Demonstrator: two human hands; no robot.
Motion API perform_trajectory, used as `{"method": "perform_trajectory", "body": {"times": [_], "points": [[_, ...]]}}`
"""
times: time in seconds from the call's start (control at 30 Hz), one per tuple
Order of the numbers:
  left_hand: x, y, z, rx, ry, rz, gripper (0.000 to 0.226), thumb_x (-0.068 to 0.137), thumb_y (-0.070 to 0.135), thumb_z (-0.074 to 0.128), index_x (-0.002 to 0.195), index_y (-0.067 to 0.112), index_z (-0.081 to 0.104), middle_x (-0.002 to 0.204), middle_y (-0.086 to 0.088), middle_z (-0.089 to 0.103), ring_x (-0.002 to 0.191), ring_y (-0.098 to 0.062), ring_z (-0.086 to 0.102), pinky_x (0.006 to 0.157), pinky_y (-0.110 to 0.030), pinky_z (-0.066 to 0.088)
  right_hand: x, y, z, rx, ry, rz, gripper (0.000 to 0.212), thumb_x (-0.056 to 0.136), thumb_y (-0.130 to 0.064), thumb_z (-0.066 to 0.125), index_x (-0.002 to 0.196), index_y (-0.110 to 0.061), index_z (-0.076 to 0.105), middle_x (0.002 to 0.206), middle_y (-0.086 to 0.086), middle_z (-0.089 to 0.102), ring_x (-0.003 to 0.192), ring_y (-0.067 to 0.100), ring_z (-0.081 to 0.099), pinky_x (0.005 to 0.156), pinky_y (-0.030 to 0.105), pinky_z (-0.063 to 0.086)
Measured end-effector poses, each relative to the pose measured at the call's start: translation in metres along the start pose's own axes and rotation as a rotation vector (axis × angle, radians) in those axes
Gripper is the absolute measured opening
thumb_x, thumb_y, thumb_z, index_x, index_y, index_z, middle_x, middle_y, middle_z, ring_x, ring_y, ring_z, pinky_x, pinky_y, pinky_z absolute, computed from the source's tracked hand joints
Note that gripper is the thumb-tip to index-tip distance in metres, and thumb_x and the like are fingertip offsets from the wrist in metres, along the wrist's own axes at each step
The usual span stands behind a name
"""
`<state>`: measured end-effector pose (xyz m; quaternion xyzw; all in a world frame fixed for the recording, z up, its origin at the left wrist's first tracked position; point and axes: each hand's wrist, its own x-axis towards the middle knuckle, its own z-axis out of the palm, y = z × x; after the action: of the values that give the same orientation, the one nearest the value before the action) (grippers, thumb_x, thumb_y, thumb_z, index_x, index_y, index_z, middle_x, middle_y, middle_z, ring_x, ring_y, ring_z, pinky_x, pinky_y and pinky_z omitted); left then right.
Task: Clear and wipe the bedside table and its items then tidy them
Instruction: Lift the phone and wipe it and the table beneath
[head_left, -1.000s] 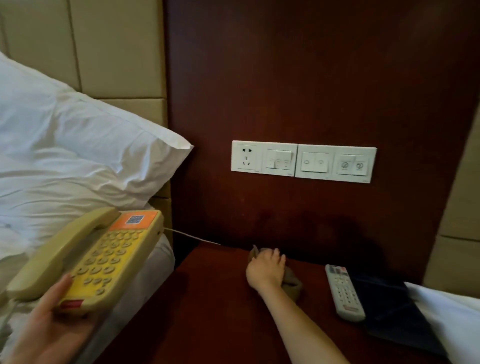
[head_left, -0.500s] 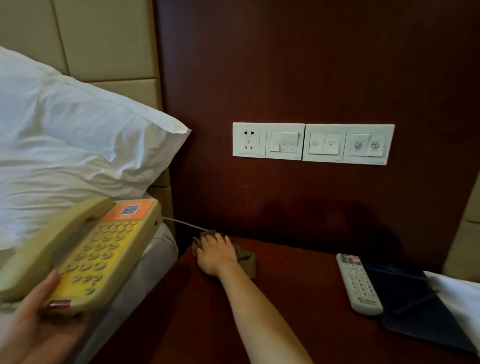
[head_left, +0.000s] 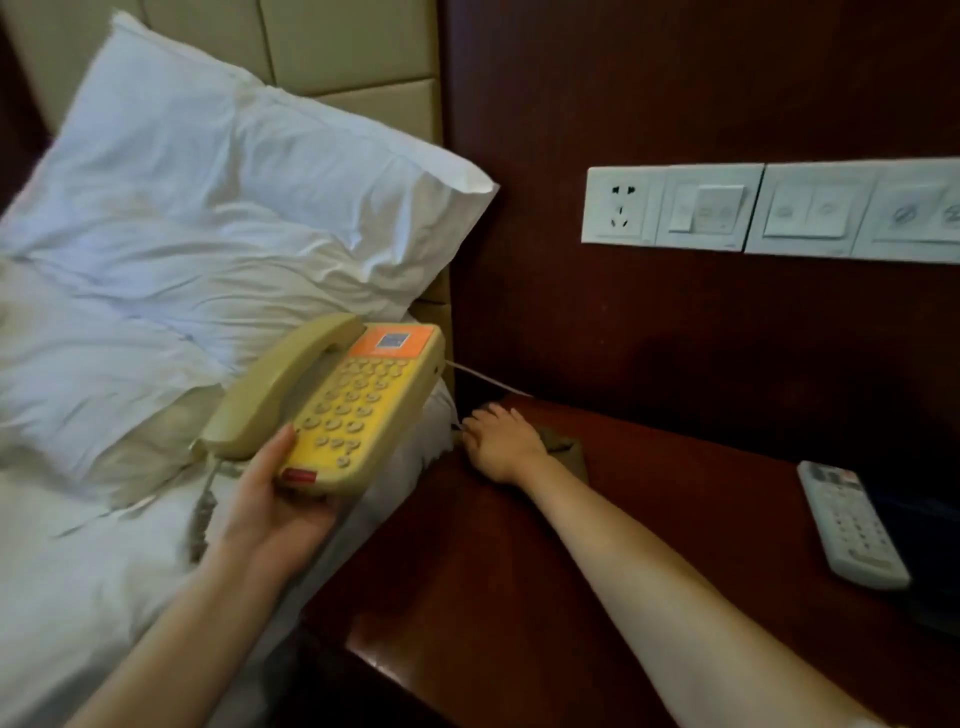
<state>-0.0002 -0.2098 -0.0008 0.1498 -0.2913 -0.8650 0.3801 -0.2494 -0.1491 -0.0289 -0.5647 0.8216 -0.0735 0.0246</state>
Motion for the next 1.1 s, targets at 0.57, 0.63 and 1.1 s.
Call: {"method": "perform_trajectory", "body": {"times": [0.57,0.63,1.1], "points": [[-0.025,-0.006,0.034,-0.116,0.138,-0.027,0.029,0.094,0.025,0.049,0.115,0.006,0.058,0.089,-0.012,0.073,0.070,-0.024,0.072,0.052,-0.035,0.058,-0.136,-0.105,0.016,-0.009,-0.068,-0.684,0.049,0.102,-0.035,0.028,0.149,-0.020,0.028,0.159,0.001,0.019,0.147,0.017,0.009,0.117,0.035,0.003],[-0.024,-0.006,0.034,-0.110,0.134,-0.032,0.034,0.093,0.025,0.050,0.121,0.007,0.056,0.103,-0.012,0.070,0.071,-0.024,0.072,0.054,-0.036,0.059,-0.113,-0.087,0.013,-0.032,0.003,-0.731,0.052,0.101,-0.039,0.021,0.145,-0.017,0.037,0.154,0.004,0.032,0.144,0.019,0.024,0.116,0.036,0.017],[-0.046,0.000,0.038,-0.057,0.190,-0.028,0.020,0.093,0.025,0.053,0.098,0.007,0.061,0.076,-0.010,0.074,0.063,-0.022,0.072,0.049,-0.031,0.057,-0.074,-0.109,0.012,-0.092,-0.065,-0.401,0.043,0.102,-0.036,0.025,0.120,-0.014,0.057,0.130,0.010,0.055,0.122,0.027,0.047,0.105,0.040,0.033]]}}
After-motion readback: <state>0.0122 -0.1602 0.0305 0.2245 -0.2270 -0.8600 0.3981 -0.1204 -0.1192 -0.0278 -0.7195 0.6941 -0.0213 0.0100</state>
